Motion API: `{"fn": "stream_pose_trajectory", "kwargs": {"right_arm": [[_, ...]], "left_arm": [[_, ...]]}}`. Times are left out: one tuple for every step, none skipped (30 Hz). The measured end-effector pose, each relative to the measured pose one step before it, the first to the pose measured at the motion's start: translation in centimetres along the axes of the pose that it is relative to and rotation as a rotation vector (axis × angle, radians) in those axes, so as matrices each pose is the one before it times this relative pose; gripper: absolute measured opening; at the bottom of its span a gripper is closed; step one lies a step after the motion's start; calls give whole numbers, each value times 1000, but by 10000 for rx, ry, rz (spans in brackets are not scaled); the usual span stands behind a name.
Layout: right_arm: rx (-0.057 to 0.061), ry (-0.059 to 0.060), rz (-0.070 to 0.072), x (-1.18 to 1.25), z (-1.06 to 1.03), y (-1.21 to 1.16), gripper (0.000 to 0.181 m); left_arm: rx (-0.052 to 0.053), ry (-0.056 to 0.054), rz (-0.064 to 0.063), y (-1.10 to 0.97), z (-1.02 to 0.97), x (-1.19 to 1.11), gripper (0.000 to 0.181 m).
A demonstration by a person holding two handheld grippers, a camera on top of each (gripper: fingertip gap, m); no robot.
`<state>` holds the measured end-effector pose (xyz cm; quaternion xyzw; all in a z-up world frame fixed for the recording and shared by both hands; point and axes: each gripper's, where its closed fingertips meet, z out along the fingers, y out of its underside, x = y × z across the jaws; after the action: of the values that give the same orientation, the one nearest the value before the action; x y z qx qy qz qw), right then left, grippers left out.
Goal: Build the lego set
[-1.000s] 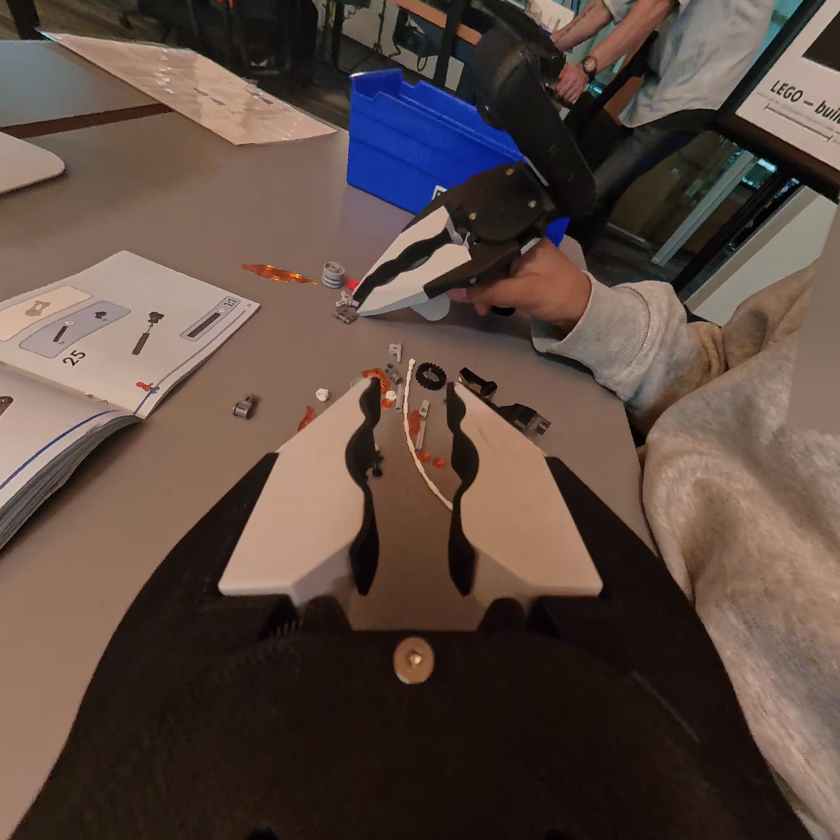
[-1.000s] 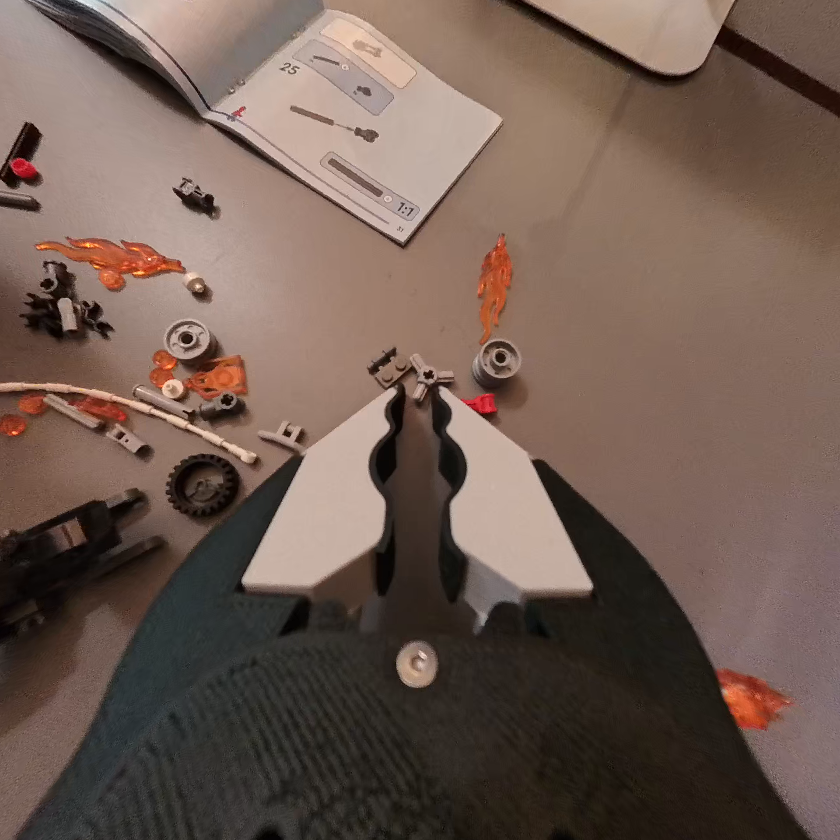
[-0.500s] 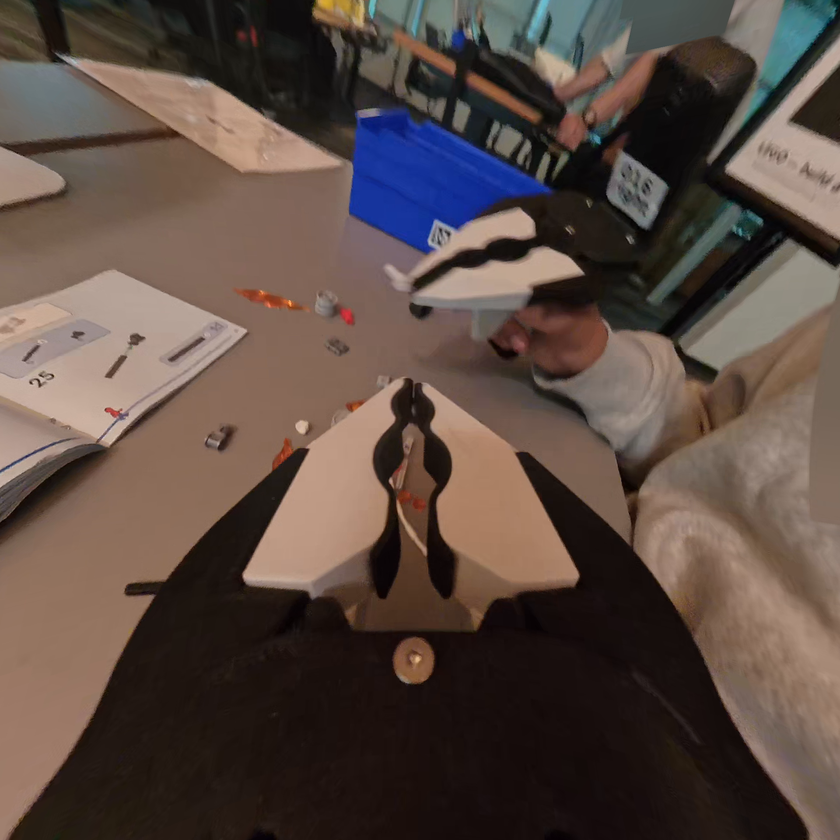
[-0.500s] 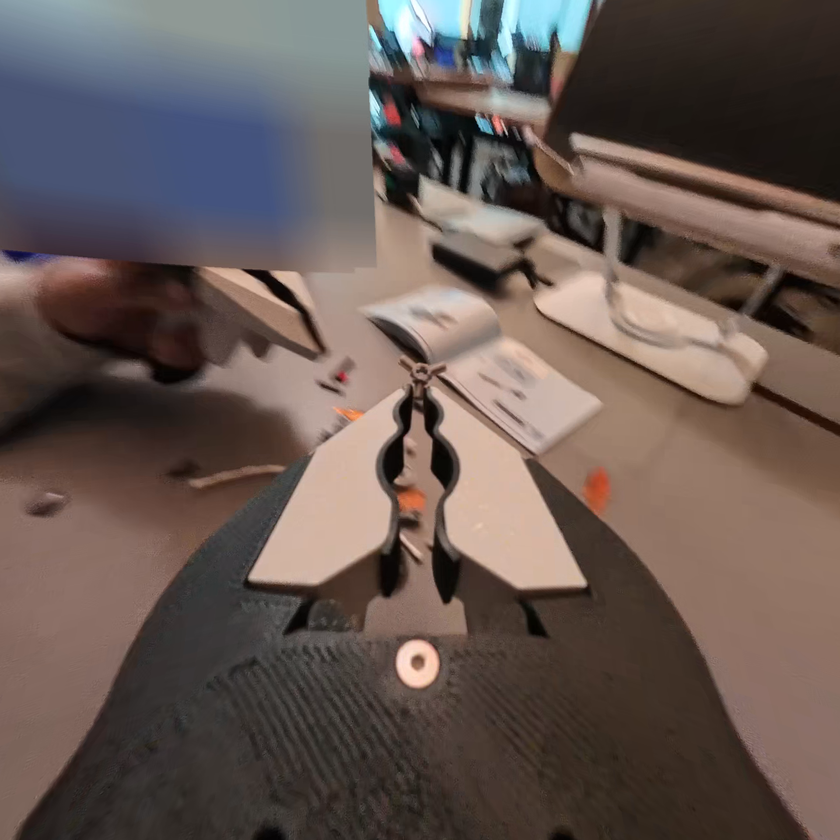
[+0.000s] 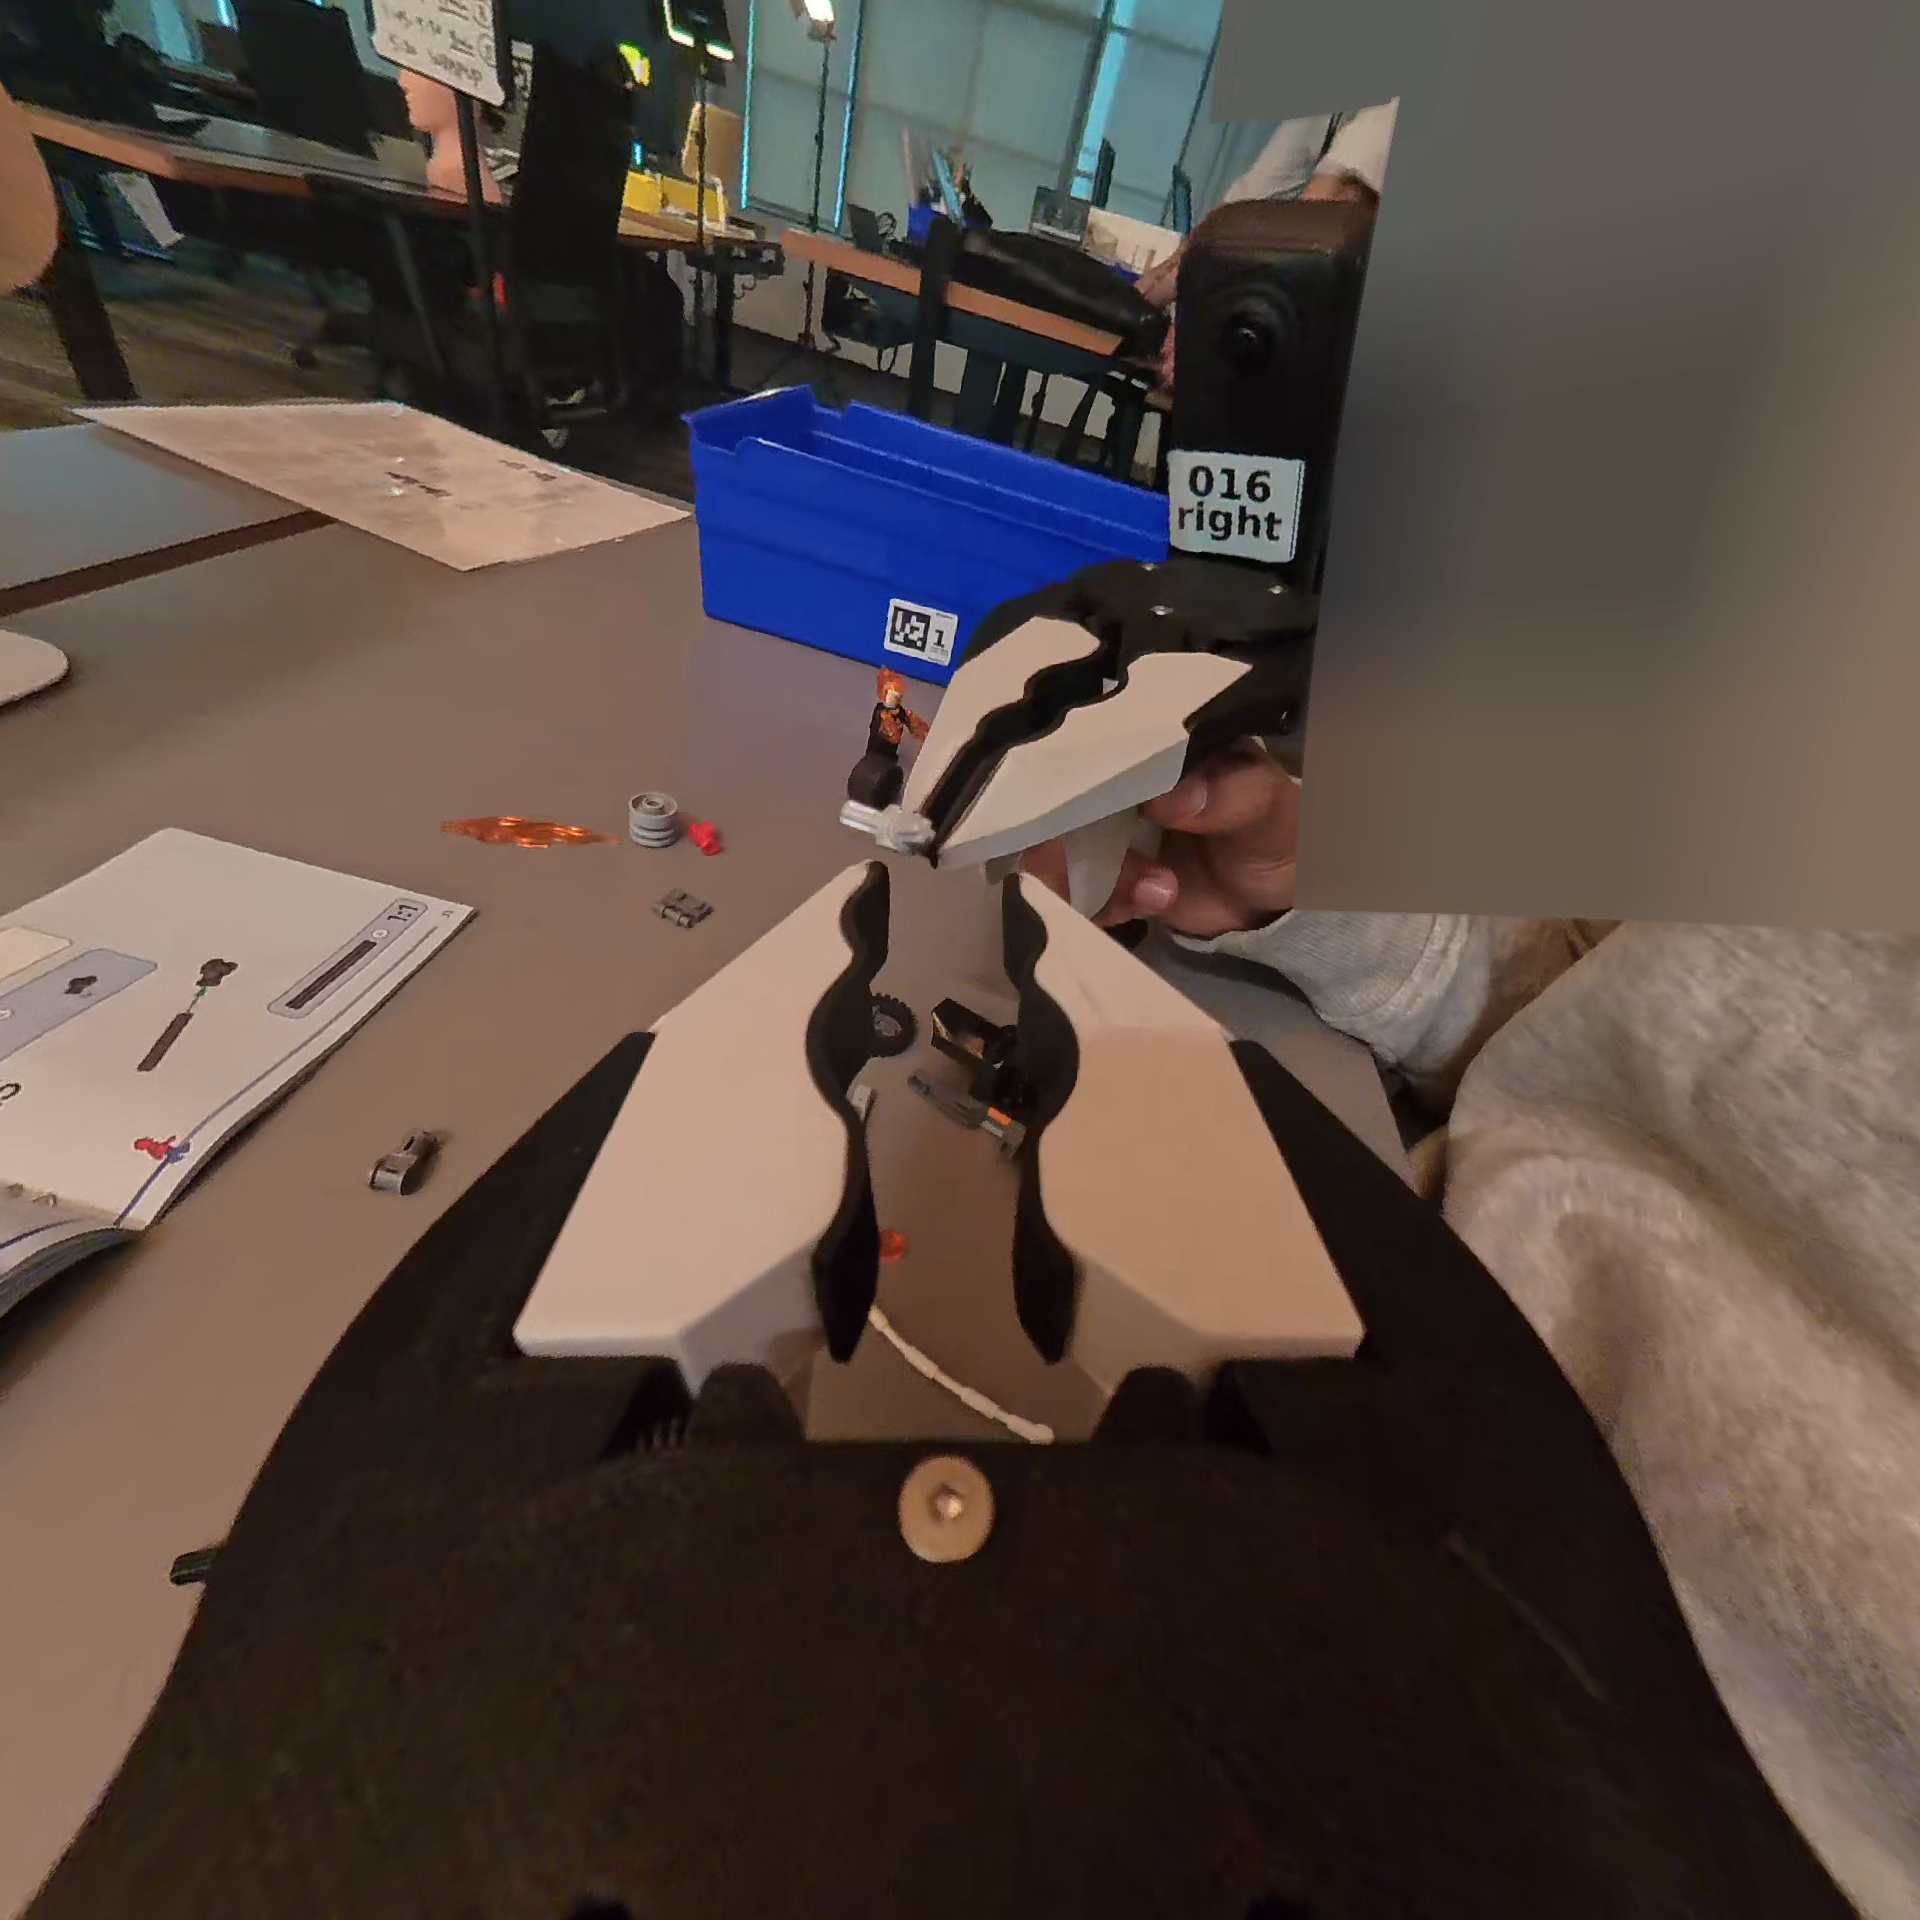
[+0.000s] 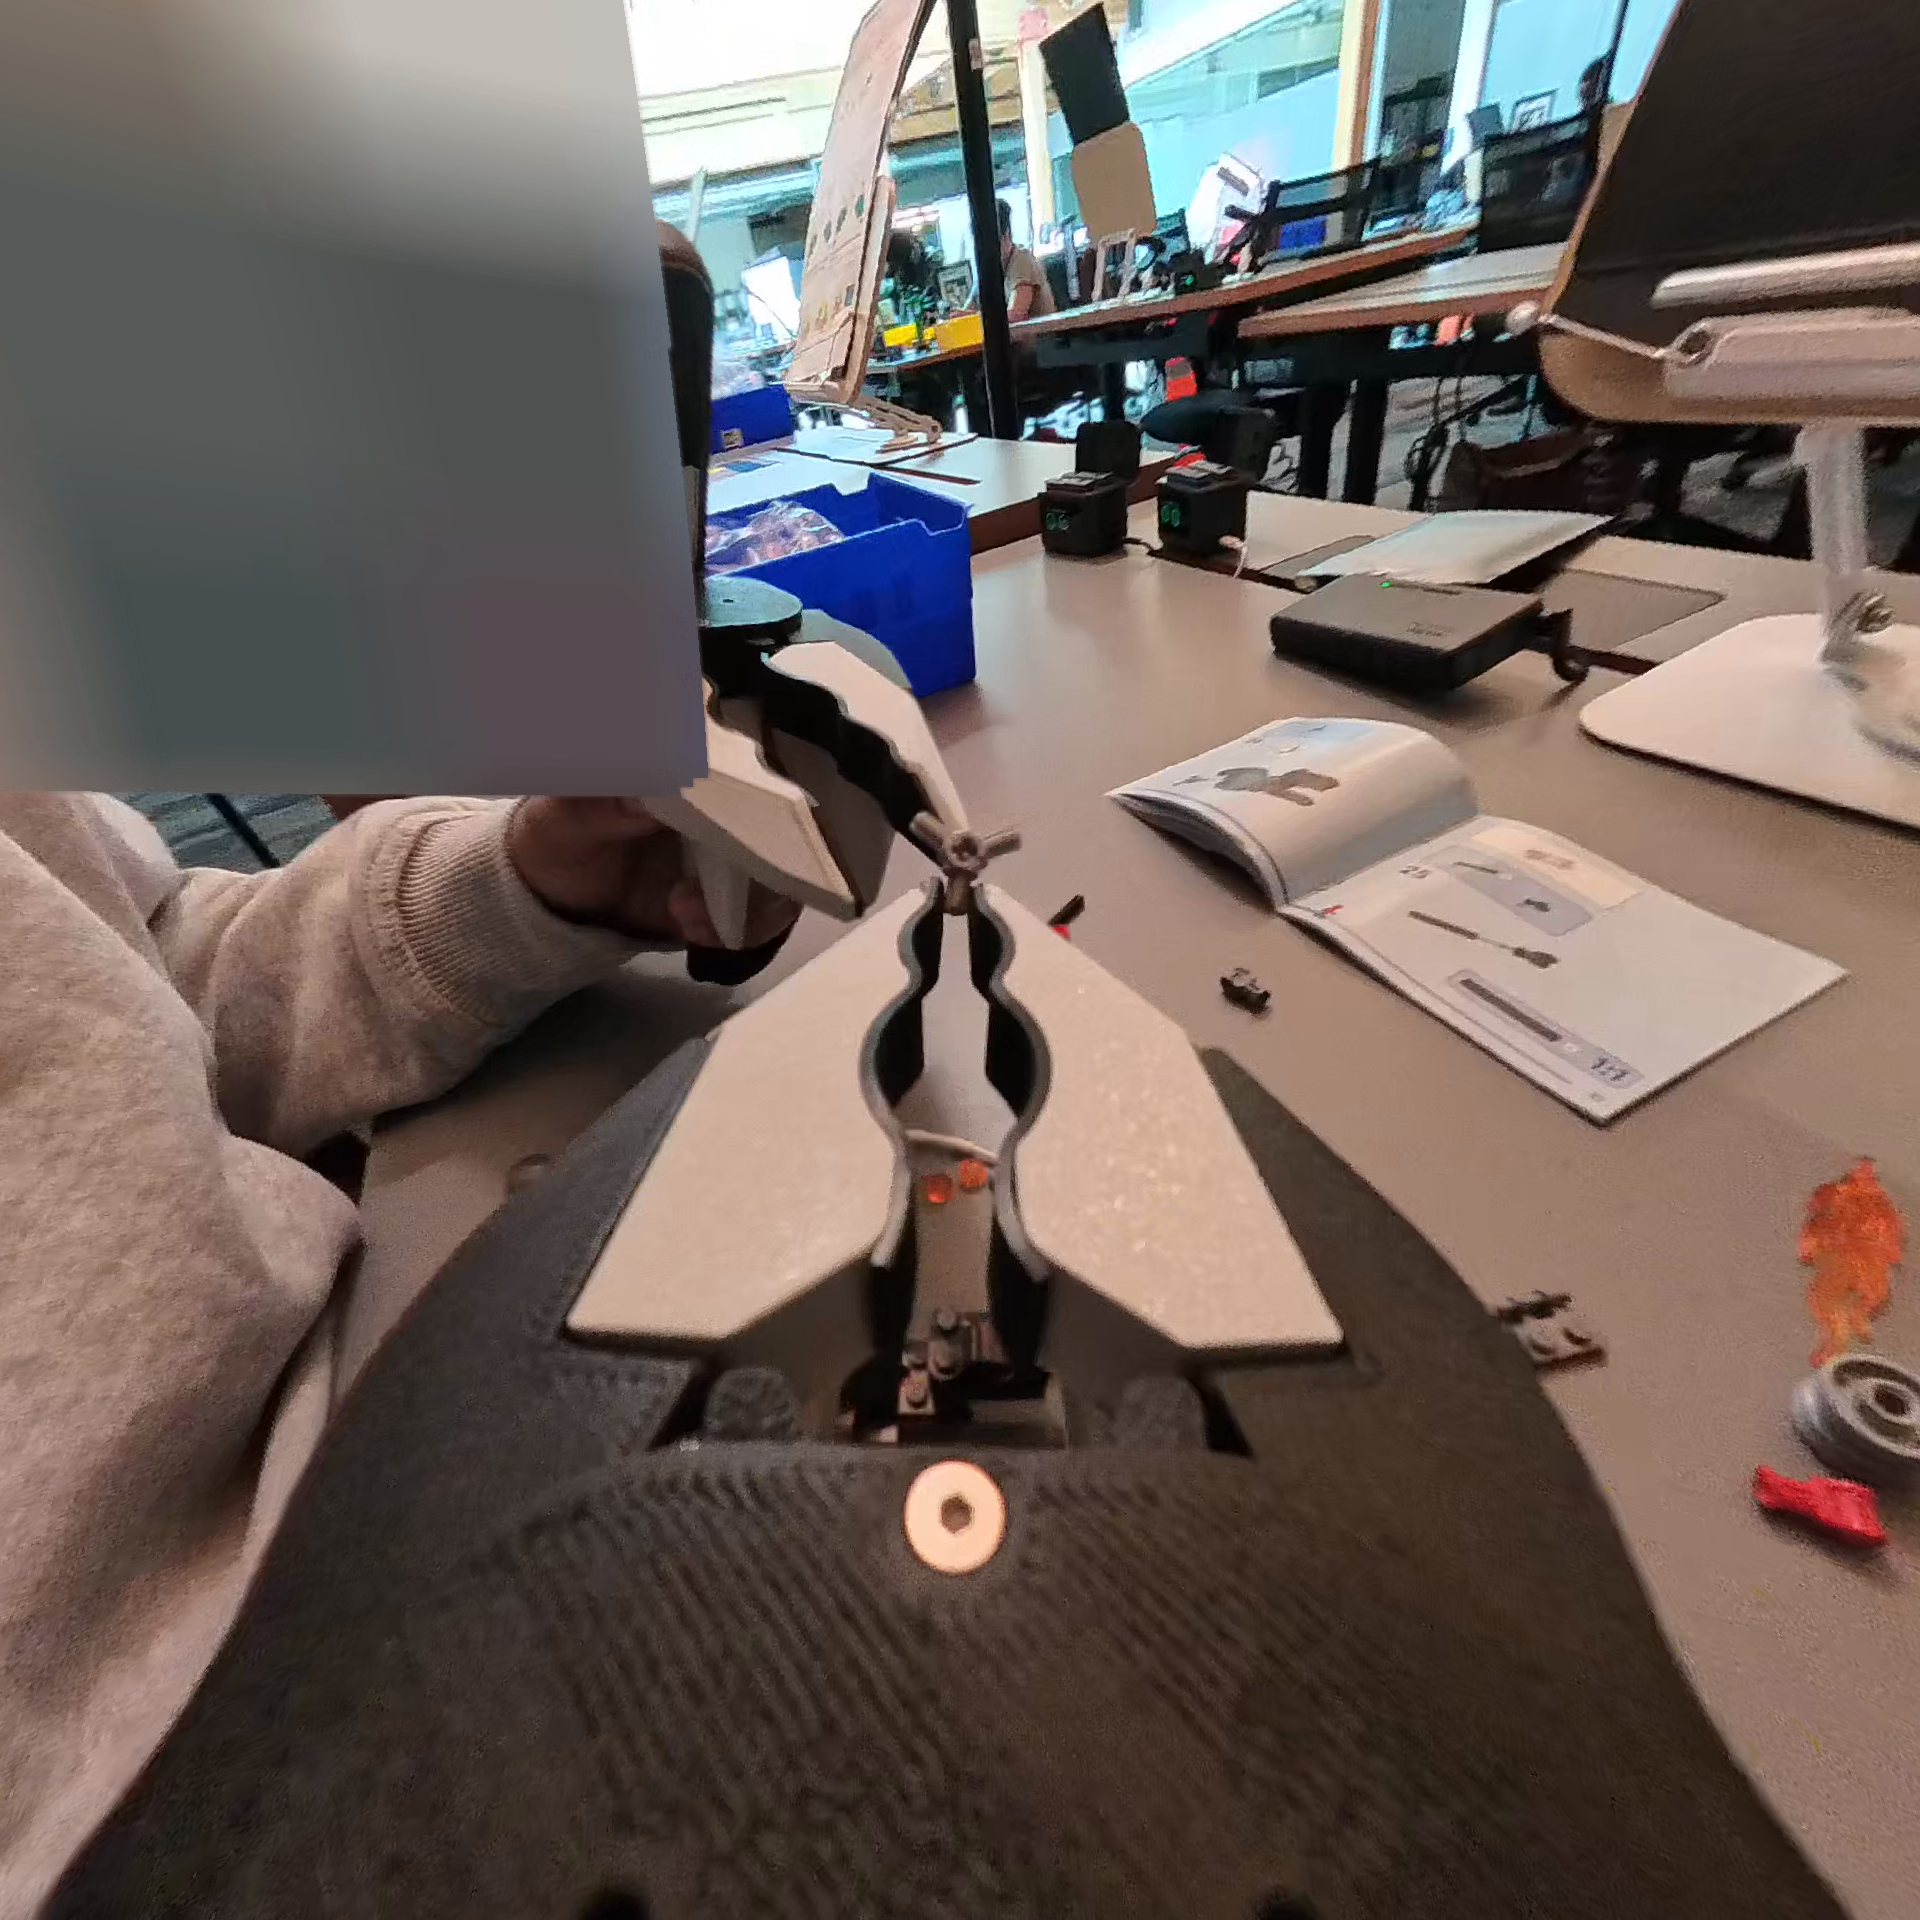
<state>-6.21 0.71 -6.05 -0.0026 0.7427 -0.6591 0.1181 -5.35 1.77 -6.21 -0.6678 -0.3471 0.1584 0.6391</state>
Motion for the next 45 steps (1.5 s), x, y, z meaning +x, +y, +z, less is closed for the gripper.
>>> {"fn": "stream_pose_trajectory", "kwargs": {"right_arm": [[-54,-149,137,-139,92,122,2],[-37,-130,105,-136,70,88,2],[-21,-88,56,-113,51,52,2],[-7,-46,15,-69,15,16,2],[-10,-31,-2,-57,17,15,2],[-20,-40,4,-52,7,34,2],[-21,-54,17,-78,16,45,2],[-13,-46,21,-52,7,32,2],[-5,-31,17,-32,3,11,2],[2,-23,15,-26,-13,-6,2],[6,-16,15,-14,-9,0,2],[-2,-11,14,4,-17,8,2],[-7,-10,11,-1,-9,16,2],[-4,-10,10,-10,-4,13,2],[-1,-10,7,-9,-3,0,2],[-3,-7,5,-1,-3,12,2],[-7,-3,10,3,3,16,2],[-10,-1,15,4,2,31,2],[-9,-3,17,8,-1,17,2],[-1,-7,16,11,-6,15,2],[5,-7,17,-4,-11,-10,2],[-2,-3,19,16,-7,16,2],[-12,1,19,21,-6,19,2],[-19,5,15,23,-7,41,2],[-21,10,8,27,4,43,2],[-19,13,5,12,9,36,2],[-18,9,3,17,8,31,2],[-16,3,5,-1,11,31,2],[-13,2,6,4,2,25,2],[-10,9,3,12,-6,24,2],[-8,10,2,3,-12,25,2],[-5,8,1,20,-15,17,2],[-2,-14,8,-18,-22,14,2],[3,-28,21,-34,-11,2,2],[-5,0,20,9,-6,22,2],[-23,41,5,68,-8,37,2],[-31,52,-7,83,-19,62,2],[-25,46,-7,81,-19,43,2],[-22,46,1,75,-16,38,2],[-25,45,11,84,-9,58,2],[-36,34,14,79,1,67,2],[-38,20,10,44,4,74,2],[-29,11,4,24,11,54,2],[-28,0,-1,-8,25,45,2],[-26,-10,-4,-19,28,51,2]], "left_arm": [[-69,-2,9,129,78,26,19],[-45,17,-7,86,58,46,17],[-28,1,-1,55,26,10,17],[-10,-28,14,18,-6,-35,16],[7,-26,10,-5,-23,-43,14],[7,-3,-2,-8,-24,-16,13],[-3,1,-5,12,-23,-17,12],[-14,-7,-4,19,-17,-14,11],[-4,-22,9,9,-10,-30,9],[0,0,13,-6,-1,7,9],[1,2,7,2,1,11,9],[-3,1,2,4,5,7,9],[-11,7,-3,20,7,-4,9],[-4,4,6,6,5,8,9],[-1,0,15,4,0,4,9],[-4,-5,22,1,-10,0,9],[-14,-11,23,23,6,-4,9],[-22,-12,26,35,0,-7,10],[-15,-10,42,12,3,15,10],[-6,-14,56,-3,-4,31,11],[0,-34,65,-13,0,-3,11],[-3,-54,68,-6,-9,-27,12],[-14,-67,61,14,-3,-57,12],[-18,-81,59,16,0,-81,12],[-18,-85,56,22,8,-94,13],[-33,-58,54,62,1,-58,13],[-39,-53,53,48,14,-39,13],[-29,-56,65,39,14,-30,13],[-27,-57,84,27,13,-29,13],[-40,-48,94,56,19,1,13],[-62,-45,92,90,26,1,11],[-74,-43,83,108,40,-12,9],[-51,-50,73,68,33,-21,7],[-38,-47,87,37,9,-12,5],[-11,-65,93,-12,-12,-19,4],[4,-83,78,-14,-18,-71,4],[-2,-52,54,2,-26,-62,5],[13,-12,23,-28,-31,-12,5],[36,10,13,-66,-37,18,7],[51,-9,34,-100,-53,12,7],[57,-54,61,-115,-65,-41,8],[46,-56,71,-92,-58,-38,8],[46,-42,65,-95,-45,-13,8],[24,-23,42,-55,-13,1,7],[-12,1,21,24,13,22,7]]}}
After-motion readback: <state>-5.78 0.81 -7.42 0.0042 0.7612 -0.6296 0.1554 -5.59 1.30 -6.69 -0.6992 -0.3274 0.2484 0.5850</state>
